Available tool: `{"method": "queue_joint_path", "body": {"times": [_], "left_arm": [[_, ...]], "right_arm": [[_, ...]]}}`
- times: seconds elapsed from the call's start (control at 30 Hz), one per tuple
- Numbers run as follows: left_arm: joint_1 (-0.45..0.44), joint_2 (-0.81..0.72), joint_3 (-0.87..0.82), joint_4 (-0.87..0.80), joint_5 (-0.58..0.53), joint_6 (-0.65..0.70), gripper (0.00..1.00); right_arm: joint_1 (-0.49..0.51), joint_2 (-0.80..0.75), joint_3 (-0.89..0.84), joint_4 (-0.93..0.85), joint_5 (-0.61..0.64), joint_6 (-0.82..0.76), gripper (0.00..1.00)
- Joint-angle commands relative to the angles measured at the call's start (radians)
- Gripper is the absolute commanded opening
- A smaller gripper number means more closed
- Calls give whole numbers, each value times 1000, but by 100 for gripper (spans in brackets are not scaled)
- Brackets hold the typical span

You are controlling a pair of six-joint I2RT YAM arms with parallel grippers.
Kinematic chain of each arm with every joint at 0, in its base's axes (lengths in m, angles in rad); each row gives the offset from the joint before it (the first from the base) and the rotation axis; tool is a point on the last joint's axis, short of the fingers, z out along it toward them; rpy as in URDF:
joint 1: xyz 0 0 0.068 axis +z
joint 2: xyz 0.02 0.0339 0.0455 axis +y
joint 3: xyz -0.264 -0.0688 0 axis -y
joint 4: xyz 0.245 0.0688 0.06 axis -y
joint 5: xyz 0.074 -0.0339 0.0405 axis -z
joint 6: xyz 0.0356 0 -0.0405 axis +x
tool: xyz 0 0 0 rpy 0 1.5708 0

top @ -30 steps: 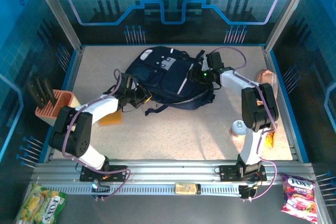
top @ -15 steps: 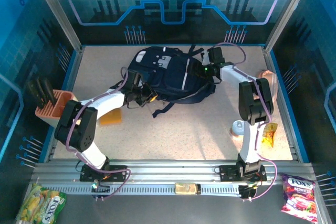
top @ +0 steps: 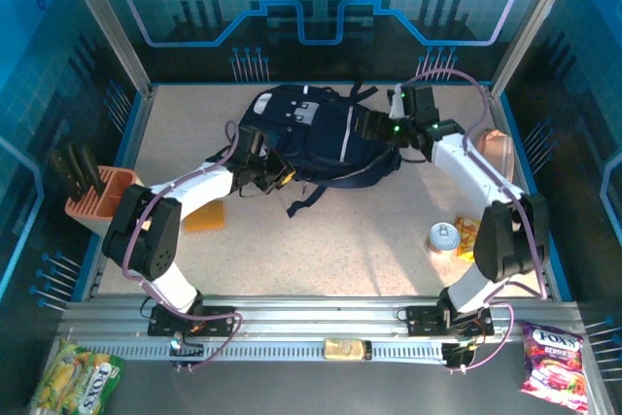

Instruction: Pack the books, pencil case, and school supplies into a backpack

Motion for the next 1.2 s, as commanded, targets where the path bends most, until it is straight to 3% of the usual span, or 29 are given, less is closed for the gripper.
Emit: {"method": "queue_joint_path", "body": {"times": [0.0, 0.17, 0.33, 0.53, 0.87, 1.17], "left_arm": [[-17, -11, 46, 95, 58, -3, 0], [-26, -10, 38, 138, 78, 2, 0], [-28, -24, -1, 188, 110, 0, 0], [-27, -41, -23, 193, 136, 14, 0], [-31, -64, -51, 232, 153, -1, 0], [-36, -64, -63, 244, 169, -7, 0]], "right_arm": [[118, -94, -115, -37, 120, -17, 70], [340, -209, -295, 66, 277, 37, 65], [486, -162, -384, 274, 297, 82, 54], [506, 11, -326, 388, 300, 130, 42], [513, 118, -236, 380, 446, 129, 40], [512, 183, -148, 335, 522, 119, 32]]}}
